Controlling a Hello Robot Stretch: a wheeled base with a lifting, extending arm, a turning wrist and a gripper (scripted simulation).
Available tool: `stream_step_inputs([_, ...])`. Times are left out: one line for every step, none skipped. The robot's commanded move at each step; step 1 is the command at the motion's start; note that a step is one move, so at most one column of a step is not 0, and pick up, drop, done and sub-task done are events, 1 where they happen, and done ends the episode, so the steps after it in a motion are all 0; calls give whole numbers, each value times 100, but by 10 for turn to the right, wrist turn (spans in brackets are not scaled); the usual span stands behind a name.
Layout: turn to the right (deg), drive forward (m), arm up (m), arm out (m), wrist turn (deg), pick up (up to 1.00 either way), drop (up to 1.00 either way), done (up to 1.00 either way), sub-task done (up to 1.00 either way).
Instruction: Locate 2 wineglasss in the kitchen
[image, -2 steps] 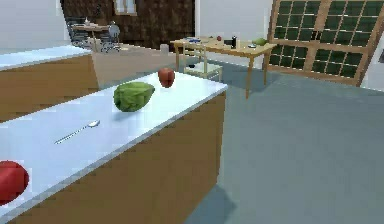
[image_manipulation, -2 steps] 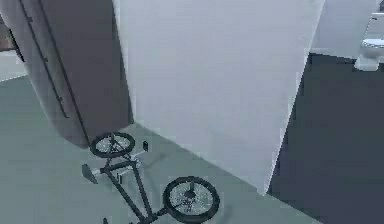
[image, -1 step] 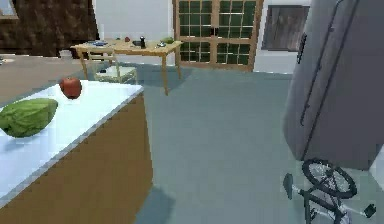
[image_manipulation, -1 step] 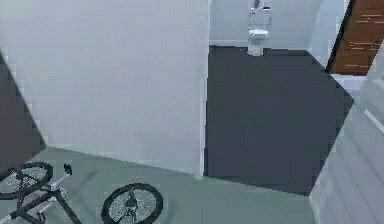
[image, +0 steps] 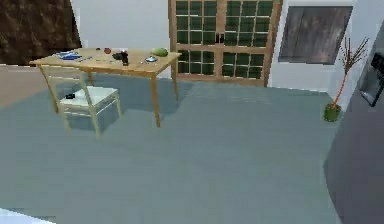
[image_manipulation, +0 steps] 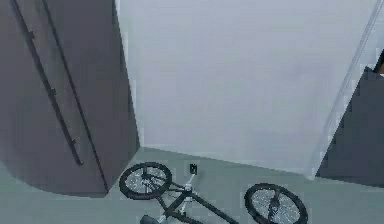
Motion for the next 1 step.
stream_step_inputs([30, 0, 0, 0, 0, 0, 0, 0, 0])
